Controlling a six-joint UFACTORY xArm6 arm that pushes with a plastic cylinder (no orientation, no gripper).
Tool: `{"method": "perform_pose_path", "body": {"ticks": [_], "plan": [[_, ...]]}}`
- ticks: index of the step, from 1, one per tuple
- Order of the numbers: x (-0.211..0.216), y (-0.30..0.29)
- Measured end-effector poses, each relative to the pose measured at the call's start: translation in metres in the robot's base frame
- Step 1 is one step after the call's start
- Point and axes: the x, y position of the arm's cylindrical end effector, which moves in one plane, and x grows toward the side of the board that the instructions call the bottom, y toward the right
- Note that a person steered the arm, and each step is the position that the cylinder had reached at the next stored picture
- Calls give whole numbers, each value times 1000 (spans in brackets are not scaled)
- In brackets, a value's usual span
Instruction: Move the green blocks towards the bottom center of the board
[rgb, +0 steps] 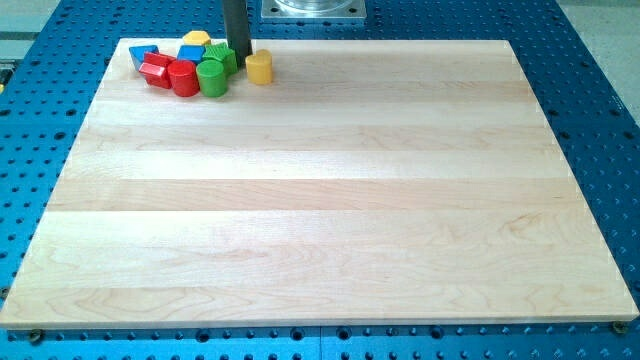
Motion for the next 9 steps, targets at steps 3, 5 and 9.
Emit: {"method": "perform_pose_path", "body": {"ticks": [3, 5, 9], "plan": [[-2, -1], [-7, -24], [27, -74]]}}
